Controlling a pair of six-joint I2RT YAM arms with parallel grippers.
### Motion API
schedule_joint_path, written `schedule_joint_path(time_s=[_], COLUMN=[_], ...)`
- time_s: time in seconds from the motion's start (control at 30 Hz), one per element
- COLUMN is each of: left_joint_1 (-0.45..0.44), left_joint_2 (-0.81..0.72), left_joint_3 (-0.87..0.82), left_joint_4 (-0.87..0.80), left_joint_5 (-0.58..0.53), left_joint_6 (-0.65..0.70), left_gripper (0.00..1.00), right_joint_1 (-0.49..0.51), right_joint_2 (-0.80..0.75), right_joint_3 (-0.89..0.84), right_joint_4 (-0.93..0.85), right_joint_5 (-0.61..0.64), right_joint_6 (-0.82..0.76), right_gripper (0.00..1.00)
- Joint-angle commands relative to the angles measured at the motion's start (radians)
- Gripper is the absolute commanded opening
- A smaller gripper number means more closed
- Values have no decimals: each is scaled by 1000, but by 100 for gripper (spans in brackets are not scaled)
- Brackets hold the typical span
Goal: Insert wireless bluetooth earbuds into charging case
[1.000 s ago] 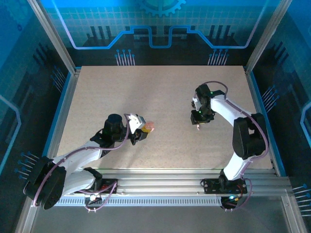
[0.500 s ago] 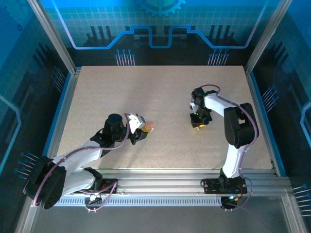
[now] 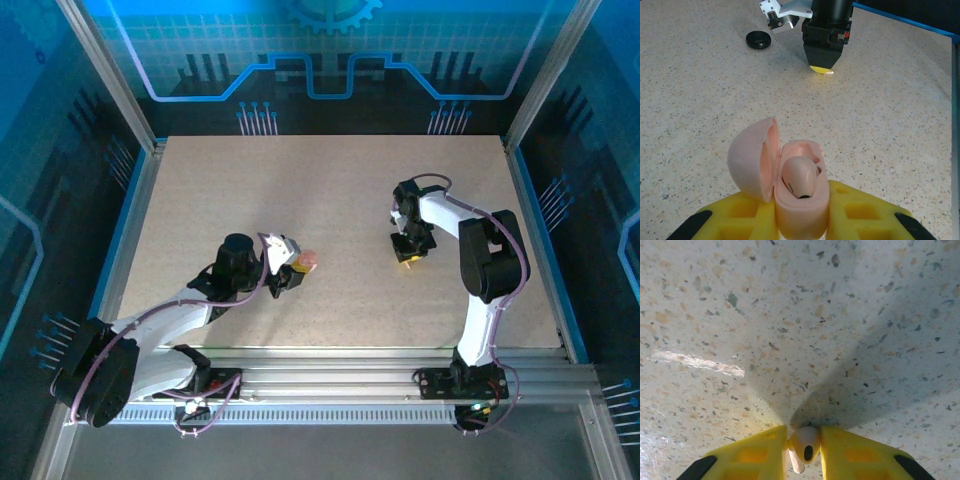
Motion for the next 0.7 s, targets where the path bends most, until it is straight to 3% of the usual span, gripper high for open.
schedule_joint_path(time_s=[0.0,0.37,0.67], left_joint_1=[-7,-26,-81], left_joint_2=[-3,-9,70], left_joint_3=[37,49,101], left_joint_4=[-14,-29,-17], left_joint_5=[0,8,-20], left_joint_6=[5,9,-2], left_gripper=[23,23,23], right_joint_1=[-11,-12,-11], right_joint_2=[15,-86,-274], right_joint_3=[11,-66,-197], right_joint_4=[-11,46,147], right_joint_5=[13,-2,-51], right_joint_6=[-6,21,63], right_gripper=[23,22,22])
